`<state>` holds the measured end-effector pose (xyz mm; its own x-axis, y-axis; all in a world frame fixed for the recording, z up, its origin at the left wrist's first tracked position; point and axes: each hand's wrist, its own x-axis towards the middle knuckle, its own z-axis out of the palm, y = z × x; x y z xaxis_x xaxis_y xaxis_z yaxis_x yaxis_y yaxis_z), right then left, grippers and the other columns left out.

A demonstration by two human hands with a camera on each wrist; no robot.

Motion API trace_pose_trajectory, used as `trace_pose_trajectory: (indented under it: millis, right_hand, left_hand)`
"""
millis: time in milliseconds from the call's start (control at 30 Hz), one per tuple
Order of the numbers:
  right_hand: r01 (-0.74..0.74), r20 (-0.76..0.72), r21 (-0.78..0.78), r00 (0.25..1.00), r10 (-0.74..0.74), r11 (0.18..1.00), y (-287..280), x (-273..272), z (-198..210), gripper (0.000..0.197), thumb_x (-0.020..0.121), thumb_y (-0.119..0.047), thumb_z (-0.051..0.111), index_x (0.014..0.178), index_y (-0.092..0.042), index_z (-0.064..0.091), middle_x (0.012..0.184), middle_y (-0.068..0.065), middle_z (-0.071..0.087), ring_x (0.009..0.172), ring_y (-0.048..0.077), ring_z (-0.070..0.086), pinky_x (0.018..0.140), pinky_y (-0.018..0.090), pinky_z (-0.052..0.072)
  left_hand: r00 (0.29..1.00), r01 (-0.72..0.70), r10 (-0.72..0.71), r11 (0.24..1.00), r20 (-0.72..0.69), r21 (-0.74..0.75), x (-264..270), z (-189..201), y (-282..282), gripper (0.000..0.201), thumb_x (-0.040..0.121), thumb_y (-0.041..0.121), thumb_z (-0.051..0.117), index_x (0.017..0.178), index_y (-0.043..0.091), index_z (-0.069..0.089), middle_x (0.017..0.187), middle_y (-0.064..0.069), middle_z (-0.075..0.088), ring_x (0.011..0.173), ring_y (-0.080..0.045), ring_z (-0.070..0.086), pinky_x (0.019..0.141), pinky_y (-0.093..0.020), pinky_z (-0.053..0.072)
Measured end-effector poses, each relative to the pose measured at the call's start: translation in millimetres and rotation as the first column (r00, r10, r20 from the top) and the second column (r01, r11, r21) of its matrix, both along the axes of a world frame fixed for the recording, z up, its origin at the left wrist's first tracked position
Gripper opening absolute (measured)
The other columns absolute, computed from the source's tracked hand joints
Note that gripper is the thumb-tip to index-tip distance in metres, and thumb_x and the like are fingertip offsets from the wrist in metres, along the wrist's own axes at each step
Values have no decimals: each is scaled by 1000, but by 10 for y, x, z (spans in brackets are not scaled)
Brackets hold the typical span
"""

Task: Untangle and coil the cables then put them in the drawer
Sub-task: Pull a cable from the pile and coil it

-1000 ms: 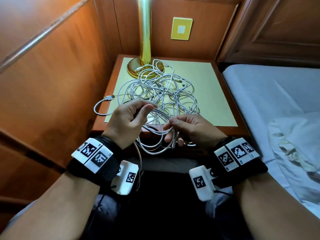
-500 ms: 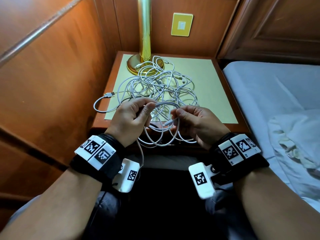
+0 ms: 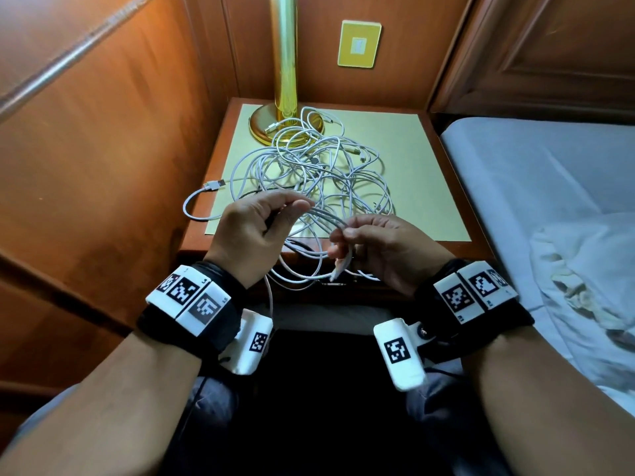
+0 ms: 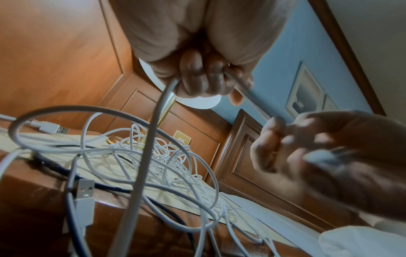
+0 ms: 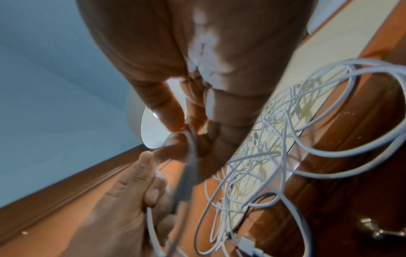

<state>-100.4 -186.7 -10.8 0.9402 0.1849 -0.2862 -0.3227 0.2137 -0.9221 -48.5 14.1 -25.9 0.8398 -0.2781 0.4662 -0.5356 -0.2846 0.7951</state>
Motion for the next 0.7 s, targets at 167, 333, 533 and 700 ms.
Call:
trace_pose_trajectory:
  millis: [167, 333, 533, 700]
  right_hand:
    - [-47, -73, 162, 996, 60, 986, 0, -55, 124, 21, 89, -11, 44, 92, 1, 62, 60, 7, 38, 41, 10, 30, 50, 30, 46]
    - [-70, -30, 38, 997, 72, 997, 57, -51, 123, 30, 102, -20, 46, 91, 0, 64, 53, 5, 39, 38, 11, 29, 41, 24, 38]
    - [-29, -67, 16, 997, 30, 999, -3, -58, 110, 31, 103, -19, 43, 90, 0, 64, 61, 9, 49, 35, 8, 27, 36, 19, 32]
    - [-77, -149, 30, 986, 80, 997, -45, -64, 96, 30, 97, -38, 52, 90, -9, 58, 62, 2, 40, 33, 4, 23, 32, 15, 16]
  left_hand:
    - [997, 52, -54, 998, 52, 36, 9, -21, -31, 21, 96, 26, 66, 102, 9, 77, 98, 2, 76, 93, -5, 71, 87, -22, 55]
    - [992, 36, -42, 998, 121, 56, 6, -22, -39, 23, 96, 27, 66, 102, 8, 77, 95, 1, 76, 85, 2, 68, 79, -16, 53]
    - [966, 6, -60, 978, 251, 209, 55, -10, 21, 19, 92, 26, 70, 99, 9, 77, 89, 0, 69, 68, -5, 59, 65, -17, 48]
    - [950, 68, -158, 947, 271, 313, 127, 4, 60, 21, 92, 25, 70, 100, 6, 75, 90, -5, 60, 72, -12, 55, 69, -15, 46]
